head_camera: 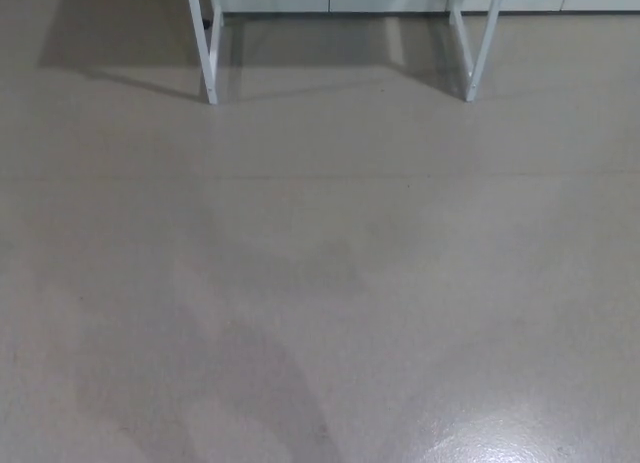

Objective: The robot walks towards a file tray kept in the middle of a desk and uses its right hand to grab a tray and pulls it out towards itself

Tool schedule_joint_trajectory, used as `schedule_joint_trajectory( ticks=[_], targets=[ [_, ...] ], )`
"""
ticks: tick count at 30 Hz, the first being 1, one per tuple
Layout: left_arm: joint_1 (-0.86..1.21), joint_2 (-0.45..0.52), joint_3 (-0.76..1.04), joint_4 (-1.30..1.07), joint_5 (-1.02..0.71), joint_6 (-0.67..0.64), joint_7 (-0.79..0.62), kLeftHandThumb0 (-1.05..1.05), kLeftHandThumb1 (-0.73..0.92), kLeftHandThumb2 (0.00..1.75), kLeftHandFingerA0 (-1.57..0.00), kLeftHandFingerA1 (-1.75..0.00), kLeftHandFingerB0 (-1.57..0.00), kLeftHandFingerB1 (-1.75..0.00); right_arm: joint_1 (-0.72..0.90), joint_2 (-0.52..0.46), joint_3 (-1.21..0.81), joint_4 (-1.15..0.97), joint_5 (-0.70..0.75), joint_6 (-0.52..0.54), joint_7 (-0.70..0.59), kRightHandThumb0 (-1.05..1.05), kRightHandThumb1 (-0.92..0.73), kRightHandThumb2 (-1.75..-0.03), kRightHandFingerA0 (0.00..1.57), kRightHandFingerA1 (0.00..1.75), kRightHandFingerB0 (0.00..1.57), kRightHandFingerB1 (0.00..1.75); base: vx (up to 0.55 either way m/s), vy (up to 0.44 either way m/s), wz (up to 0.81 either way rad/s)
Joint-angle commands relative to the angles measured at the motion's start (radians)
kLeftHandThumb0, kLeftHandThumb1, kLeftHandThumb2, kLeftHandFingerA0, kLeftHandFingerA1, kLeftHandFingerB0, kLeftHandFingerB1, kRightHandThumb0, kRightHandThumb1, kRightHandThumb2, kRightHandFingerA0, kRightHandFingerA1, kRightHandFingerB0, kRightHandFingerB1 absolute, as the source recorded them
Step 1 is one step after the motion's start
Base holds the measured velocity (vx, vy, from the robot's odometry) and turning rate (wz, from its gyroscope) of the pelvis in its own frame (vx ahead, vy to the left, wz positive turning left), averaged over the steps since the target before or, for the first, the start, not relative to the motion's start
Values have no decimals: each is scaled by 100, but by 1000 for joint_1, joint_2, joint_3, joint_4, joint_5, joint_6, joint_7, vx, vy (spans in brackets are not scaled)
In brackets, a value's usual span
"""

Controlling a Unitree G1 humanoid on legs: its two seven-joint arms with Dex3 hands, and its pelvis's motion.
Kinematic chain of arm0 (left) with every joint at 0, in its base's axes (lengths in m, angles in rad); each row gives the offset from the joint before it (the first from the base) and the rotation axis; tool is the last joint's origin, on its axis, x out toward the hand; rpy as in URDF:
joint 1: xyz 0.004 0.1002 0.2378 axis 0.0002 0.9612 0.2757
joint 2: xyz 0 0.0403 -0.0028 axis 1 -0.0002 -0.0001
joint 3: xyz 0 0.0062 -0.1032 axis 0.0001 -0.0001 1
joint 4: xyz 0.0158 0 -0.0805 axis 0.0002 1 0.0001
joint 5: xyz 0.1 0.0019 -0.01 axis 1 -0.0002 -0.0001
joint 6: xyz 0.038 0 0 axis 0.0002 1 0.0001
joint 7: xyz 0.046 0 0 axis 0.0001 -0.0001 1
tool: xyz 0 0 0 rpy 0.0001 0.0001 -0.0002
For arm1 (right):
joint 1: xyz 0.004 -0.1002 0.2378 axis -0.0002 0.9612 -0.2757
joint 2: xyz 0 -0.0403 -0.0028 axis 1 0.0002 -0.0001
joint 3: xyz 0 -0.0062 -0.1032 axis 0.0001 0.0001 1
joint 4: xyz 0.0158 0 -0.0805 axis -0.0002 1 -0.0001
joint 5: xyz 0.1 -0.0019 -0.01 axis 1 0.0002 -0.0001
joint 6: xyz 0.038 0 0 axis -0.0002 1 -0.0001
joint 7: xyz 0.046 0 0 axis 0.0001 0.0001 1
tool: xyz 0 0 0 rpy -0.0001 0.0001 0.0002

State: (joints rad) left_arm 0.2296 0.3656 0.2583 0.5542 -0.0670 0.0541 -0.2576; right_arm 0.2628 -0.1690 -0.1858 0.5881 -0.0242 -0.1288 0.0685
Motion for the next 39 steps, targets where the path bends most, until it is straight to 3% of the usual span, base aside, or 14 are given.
schedule_joint_trajectory(
  ticks=[1,2,3,9,10,11,12,14,28,29,30,32,33,39],
  targets=[
    [-4,12,21,20,-42,-2,-43,-25,59,57,-38,-41,-29,-33,5,-3,-12,16,22,-64,-2,-19,-35,-83,31,63,13,53,0,0,0],
    [-5,12,23,22,-43,-2,-45,-25,59,57,-38,-41,-29,-33,6,-2,-12,18,23,-67,-2,-19,-35,-83,31,63,13,53,0,0,0],
    [-6,17,17,29,-32,-5,-41,-26,60,57,-40,-40,-30,-33,9,-4,-9,22,20,-70,1,-22,-53,-56,35,59,18,44,0,0,0],
    [34,25,-5,17,-5,-31,-44,-26,62,58,-38,-40,-28,-33,51,0,-8,24,24,-94,9,-20,-54,-56,35,58,18,44,0,0,0],
    [43,24,-12,21,4,-42,-38,-26,62,58,-39,-40,-28,-33,59,0,-10,28,28,-99,12,-17,-36,-83,31,62,12,53,0,0,0],
    [46,23,-14,21,4,-43,-36,-26,62,58,-39,-40,-28,-33,61,0,-12,31,30,-102,13,-17,-36,-83,31,62,12,53,0,0,0],
    [52,20,-14,23,3,-39,-26,-26,61,58,-41,-40,-30,-33,70,0,-12,41,33,-113,17,-19,-53,-55,35,59,18,44,0,0,0],
    [75,28,-28,25,13,-58,-39,-26,63,58,-40,-39,-28,-33,84,0,-12,52,36,-127,20,-18,-53,-55,35,59,18,45,0,0,0],
    [45,55,-64,178,34,-165,-33,-31,60,58,-43,-40,-31,-33,121,-9,26,42,19,-144,21,-24,-53,-56,39,63,18,46,11,-7,12],
    [40,55,-61,184,29,-173,-37,-32,60,58,-42,-40,-30,-33,125,-9,33,12,10,-127,12,-21,-36,-83,35,65,13,54,44,145,-1],
    [46,56,-61,166,28,-165,-36,-30,61,58,-42,-40,-30,-33,143,-9,39,-35,8,-106,15,-26,-54,-56,38,64,18,46,47,176,-2],
    [39,56,-57,178,19,-171,-46,-30,60,58,-43,-41,-31,-33,125,-11,40,-3,9,-123,16,-24,-53,-56,40,64,18,46,133,300,-22],
    [42,55,-57,175,16,-174,-52,-30,61,58,-42,-41,-30,-33,120,-8,35,5,18,-131,17,-20,-36,-84,37,66,14,54,175,406,-58],
    [47,48,-66,182,25,-179,-29,-31,60,58,-45,-40,-31,-33,125,-17,48,1,-1,-131,4,-24,-35,-83,39,67,14,54,232,303,-12]
  ],
)
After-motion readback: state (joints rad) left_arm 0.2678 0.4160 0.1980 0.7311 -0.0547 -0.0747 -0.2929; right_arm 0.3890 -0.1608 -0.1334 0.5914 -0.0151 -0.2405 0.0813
